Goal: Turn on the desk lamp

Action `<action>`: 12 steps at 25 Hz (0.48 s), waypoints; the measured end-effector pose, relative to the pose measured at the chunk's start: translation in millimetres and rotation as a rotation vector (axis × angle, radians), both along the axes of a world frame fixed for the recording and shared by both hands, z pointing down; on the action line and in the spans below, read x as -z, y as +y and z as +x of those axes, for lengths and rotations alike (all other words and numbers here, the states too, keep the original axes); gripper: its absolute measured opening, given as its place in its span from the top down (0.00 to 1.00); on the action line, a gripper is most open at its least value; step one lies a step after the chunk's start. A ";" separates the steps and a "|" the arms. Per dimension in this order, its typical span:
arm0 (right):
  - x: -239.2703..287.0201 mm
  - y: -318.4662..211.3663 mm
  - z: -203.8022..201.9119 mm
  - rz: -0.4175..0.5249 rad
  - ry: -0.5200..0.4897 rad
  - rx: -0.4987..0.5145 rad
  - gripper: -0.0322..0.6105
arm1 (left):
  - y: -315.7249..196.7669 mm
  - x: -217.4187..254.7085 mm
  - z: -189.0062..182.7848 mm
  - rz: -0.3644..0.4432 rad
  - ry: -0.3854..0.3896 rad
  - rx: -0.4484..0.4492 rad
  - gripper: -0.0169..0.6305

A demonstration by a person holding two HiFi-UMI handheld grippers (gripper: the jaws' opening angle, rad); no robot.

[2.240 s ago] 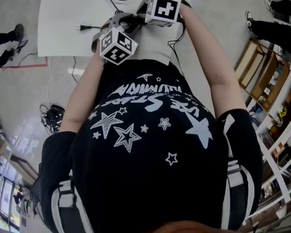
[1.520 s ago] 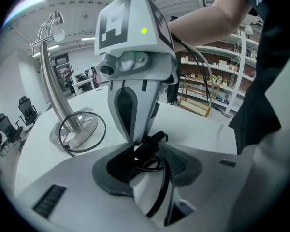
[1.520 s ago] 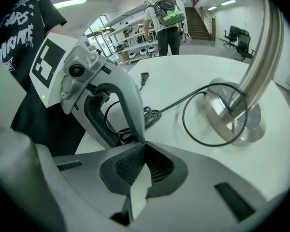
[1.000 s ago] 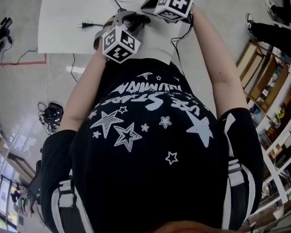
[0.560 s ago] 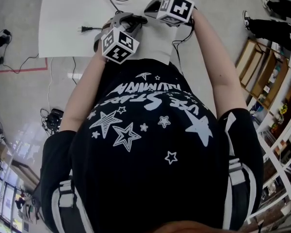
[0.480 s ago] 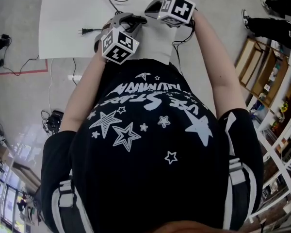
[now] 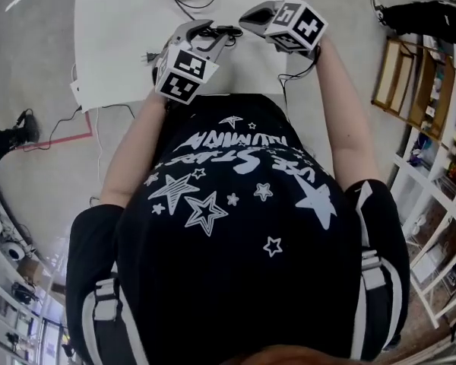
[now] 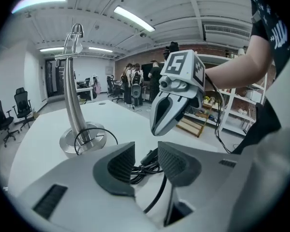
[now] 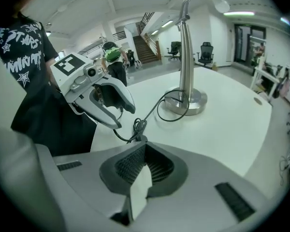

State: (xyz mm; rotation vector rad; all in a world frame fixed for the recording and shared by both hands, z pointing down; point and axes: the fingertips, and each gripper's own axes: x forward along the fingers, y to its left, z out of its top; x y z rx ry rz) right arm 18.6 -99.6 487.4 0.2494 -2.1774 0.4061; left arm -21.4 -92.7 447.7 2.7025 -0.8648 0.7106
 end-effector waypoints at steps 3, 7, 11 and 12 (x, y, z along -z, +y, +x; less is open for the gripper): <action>8.2 1.3 -1.4 0.021 -0.016 -0.094 0.95 | -10.1 4.6 -10.9 0.016 -0.002 -0.028 0.90; 26.0 15.0 -6.0 0.064 -0.062 -0.234 0.95 | -10.5 11.5 -15.6 0.028 0.000 -0.126 0.96; 36.8 37.8 -5.3 0.095 -0.099 -0.331 0.95 | -5.6 13.6 -9.8 0.032 0.003 -0.186 0.96; 39.1 43.6 -3.4 0.101 -0.103 -0.351 0.95 | -3.7 15.9 -7.3 0.033 0.006 -0.196 0.96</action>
